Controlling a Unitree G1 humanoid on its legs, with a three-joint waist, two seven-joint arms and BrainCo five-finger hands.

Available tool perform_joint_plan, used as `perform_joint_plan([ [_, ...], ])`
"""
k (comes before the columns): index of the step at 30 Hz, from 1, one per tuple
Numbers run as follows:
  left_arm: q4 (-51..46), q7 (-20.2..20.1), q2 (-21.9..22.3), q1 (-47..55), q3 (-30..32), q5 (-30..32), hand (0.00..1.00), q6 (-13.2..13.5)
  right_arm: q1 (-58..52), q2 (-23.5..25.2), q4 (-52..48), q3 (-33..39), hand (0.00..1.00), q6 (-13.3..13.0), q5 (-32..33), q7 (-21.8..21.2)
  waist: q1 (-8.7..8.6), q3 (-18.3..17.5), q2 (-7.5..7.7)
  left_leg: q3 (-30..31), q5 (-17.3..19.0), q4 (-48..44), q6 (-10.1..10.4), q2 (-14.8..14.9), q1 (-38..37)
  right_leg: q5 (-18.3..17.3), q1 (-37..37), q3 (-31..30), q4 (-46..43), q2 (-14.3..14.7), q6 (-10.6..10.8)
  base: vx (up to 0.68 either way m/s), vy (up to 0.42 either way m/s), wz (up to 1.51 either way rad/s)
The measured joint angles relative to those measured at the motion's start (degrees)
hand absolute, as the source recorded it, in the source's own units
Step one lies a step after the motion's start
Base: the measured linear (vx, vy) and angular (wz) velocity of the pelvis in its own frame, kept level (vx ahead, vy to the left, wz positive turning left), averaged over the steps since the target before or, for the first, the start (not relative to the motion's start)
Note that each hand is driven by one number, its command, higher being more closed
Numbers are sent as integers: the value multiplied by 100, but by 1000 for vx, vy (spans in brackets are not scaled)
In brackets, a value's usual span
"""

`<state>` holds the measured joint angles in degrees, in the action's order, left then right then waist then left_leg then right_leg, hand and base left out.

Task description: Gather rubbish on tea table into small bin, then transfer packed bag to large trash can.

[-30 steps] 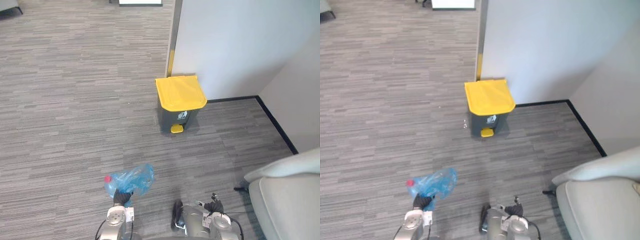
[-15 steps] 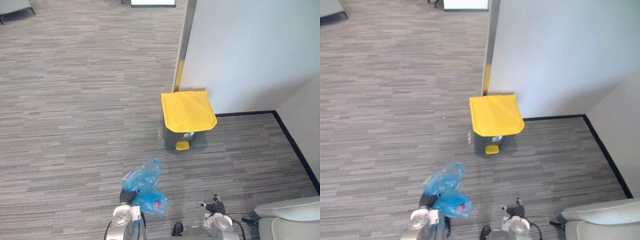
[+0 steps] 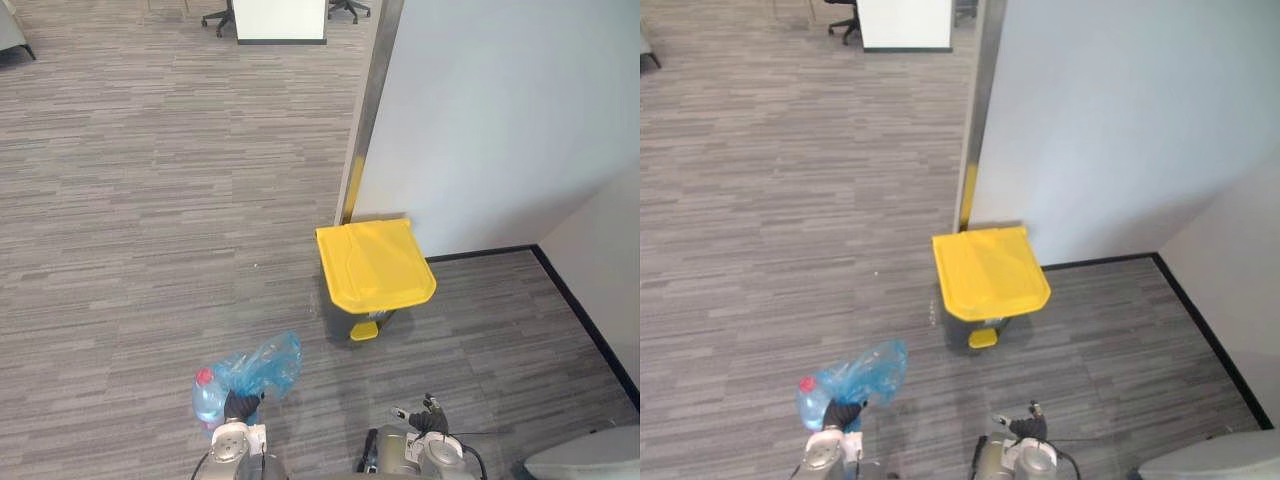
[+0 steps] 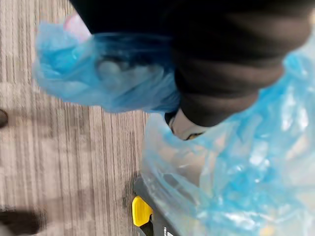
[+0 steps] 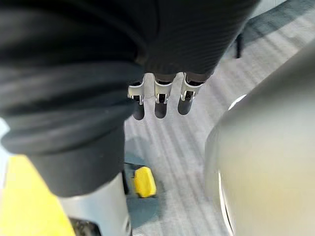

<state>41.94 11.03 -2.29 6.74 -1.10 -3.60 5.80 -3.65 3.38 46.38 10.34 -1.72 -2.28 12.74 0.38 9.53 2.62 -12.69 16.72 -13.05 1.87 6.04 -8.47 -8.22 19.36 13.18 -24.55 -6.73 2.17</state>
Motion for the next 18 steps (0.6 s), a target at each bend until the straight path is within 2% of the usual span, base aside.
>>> perform_joint_plan([
  [1,209,4,-7,-150,10,0,100,-12,43,-88,156,15,0,-10,2,-10,-47,29,-15,225,55,46,117,58,-134,658,-159,46,304,84,-389,469,-167,17],
  [2,307,-1,40,-213,9,-1,100,-25,150,-192,239,15,0,-3,-2,-22,8,36,-156,306,13,67,160,178,-157,674,-203,70,350,200,-437,528,-196,-3],
  [3,313,-6,93,-226,22,1,100,-17,263,-284,265,63,0,6,-6,-23,21,52,-209,442,-144,98,160,177,-124,537,-215,70,360,231,-487,472,-183,-16],
  [5,319,-18,181,-309,-6,1,100,-3,283,-371,370,91,0,5,-6,-25,-32,46,-269,582,-405,212,188,171,-201,403,-326,141,304,234,-514,332,-139,17],
  [7,298,-20,274,-415,-9,2,100,16,195,-373,439,95,0,15,-4,-30,-58,42,-304,750,-611,-8,415,291,-293,242,-759,352,496,283,-438,287,-106,49],
  [10,177,-28,318,-383,-9,8,100,21,111,-338,412,61,0,4,4,-32,-45,36,-325,744,-663,-1149,507,465,37,207,-1351,460,1063,419,-426,196,-44,22],
  [11,132,-36,318,-358,1,7,100,18,105,-311,358,14,0,0,9,-34,-26,28,-318,666,-919,-2158,680,579,512,239,-1609,443,1367,463,-444,193,16,3],
  [12,125,-50,319,-342,2,5,100,18,133,-299,350,15,0,-1,16,-35,29,21,-294,602,-786,-2715,650,663,771,257,-1744,431,1477,437,-454,228,31,-13],
  [13,73,-118,326,-279,9,3,100,15,124,-267,350,24,0,0,26,-34,56,-1,-314,428,-234,-2781,535,719,1010,260,-1830,388,1544,407,-448,229,77,-24],
  [14,48,-129,332,-267,4,3,100,12,179,-268,328,78,0,-1,48,-29,53,-3,-316,336,35,-2464,507,633,1248,285,-1874,340,1599,335,-408,186,94,-26],
  [15,34,-128,329,-270,5,3,100,13,225,-272,330,103,0,2,58,-24,64,15,-286,324,95,-2090,481,528,1326,307,-1875,269,1600,273,-373,164,148,-32],
  [16,39,-126,325,-264,8,4,100,9,272,-276,331,155,0,-3,58,-20,74,3,-307,416,-40,-1164,388,350,1364,338,-1883,159,1598,212,-280,109,145,-35],
  [17,45,-124,328,-260,8,4,100,8,272,-286,329,195,0,-6,57,-19,75,-10,-334,462,-269,-726,334,315,1355,342,-1898,121,1604,207,-246,134,206,-53],
  [18,120,-118,322,-288,7,4,100,2,264,-313,389,252,0,4,61,-13,106,-24,-352,485,-683,-315,386,278,1335,287,-1953,-68,1629,265,-38,152,190,-53],
])
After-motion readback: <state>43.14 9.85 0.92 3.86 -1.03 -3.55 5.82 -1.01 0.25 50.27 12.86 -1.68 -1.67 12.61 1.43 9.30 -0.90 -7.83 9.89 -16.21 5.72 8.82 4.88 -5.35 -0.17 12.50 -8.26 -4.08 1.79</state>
